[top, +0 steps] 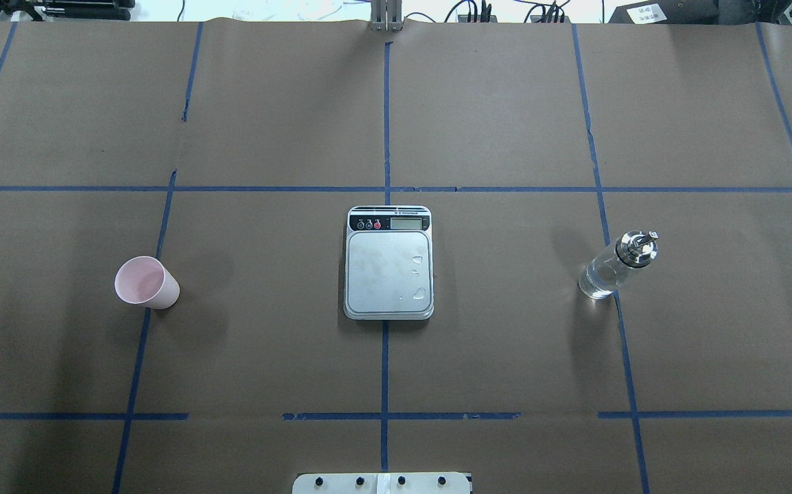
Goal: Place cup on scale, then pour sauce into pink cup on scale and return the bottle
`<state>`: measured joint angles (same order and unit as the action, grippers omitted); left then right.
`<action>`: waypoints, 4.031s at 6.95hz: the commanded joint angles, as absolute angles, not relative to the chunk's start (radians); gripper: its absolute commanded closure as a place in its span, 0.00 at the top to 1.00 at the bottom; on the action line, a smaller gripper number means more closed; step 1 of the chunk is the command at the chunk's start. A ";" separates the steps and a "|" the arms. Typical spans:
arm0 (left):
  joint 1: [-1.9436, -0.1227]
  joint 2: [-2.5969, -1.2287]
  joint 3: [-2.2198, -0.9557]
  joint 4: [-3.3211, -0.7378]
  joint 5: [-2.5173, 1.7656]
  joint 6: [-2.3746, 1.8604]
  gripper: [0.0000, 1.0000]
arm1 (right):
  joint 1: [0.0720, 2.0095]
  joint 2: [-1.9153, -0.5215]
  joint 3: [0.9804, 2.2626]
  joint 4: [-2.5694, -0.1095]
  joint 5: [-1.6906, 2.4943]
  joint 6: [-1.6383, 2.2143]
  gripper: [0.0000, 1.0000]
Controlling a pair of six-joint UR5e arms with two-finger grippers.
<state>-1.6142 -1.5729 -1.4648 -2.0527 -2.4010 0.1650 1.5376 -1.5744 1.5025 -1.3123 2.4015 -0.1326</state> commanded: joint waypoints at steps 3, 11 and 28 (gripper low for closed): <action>-1.605 -1.600 -1.459 -2.485 -2.434 -0.002 1.00 | 1.532 -1.566 1.505 -1.174 2.465 0.048 1.00; -0.874 -1.457 -1.956 -2.300 -1.944 -0.837 1.00 | 1.514 -1.585 1.496 -1.045 2.462 0.135 1.00; -0.646 -1.833 -2.037 -1.658 -1.894 -0.997 0.00 | 1.514 -1.586 1.500 -1.045 2.460 0.130 1.00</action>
